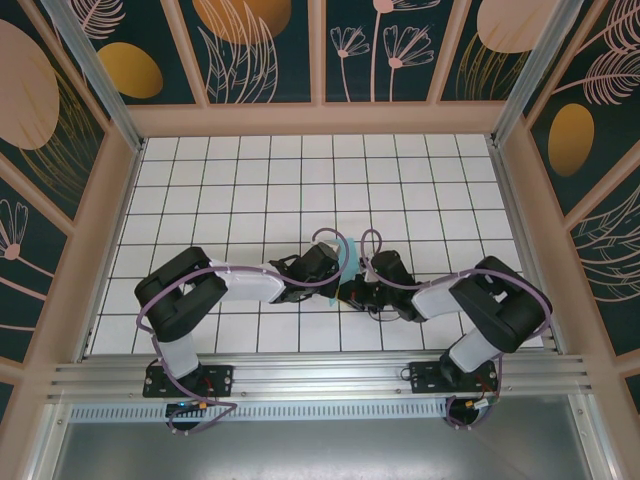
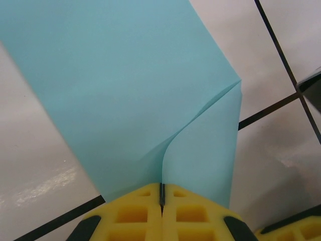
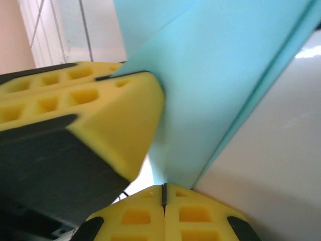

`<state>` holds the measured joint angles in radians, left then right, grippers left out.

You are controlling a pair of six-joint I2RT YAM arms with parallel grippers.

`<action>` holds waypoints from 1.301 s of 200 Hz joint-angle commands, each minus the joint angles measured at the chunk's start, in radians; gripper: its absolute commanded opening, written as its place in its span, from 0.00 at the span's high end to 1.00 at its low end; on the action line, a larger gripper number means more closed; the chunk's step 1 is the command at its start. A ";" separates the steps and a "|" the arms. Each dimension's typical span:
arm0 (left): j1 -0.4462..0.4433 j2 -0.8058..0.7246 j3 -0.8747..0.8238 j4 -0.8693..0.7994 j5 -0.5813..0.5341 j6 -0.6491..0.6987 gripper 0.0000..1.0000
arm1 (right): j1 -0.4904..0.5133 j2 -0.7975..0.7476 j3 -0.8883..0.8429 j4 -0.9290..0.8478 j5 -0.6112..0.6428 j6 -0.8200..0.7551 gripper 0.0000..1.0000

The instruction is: Fold a paper plane with a square sheet of paper (pick it up from the middle)

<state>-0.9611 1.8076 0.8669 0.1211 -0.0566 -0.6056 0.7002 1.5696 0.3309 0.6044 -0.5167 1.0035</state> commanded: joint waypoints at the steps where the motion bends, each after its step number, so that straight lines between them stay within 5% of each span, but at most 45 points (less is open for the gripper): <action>1: 0.001 0.053 0.000 -0.049 0.034 0.010 0.95 | 0.010 0.041 0.008 -0.020 0.030 -0.023 1.00; 68: 0.002 0.053 -0.004 -0.051 0.034 0.009 0.95 | 0.034 -0.113 -0.031 -0.025 0.030 -0.001 1.00; 227: 0.001 0.061 0.001 -0.046 0.055 0.009 0.95 | 0.075 -0.017 -0.016 0.064 0.035 0.022 1.00; 260: 0.001 0.057 -0.003 -0.046 0.051 0.006 0.95 | 0.083 0.012 0.021 -0.127 0.114 -0.015 1.00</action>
<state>-0.9607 1.8179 0.8738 0.1322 -0.0467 -0.6060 0.7673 1.5505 0.3130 0.6102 -0.4877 1.0267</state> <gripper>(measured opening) 0.068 0.068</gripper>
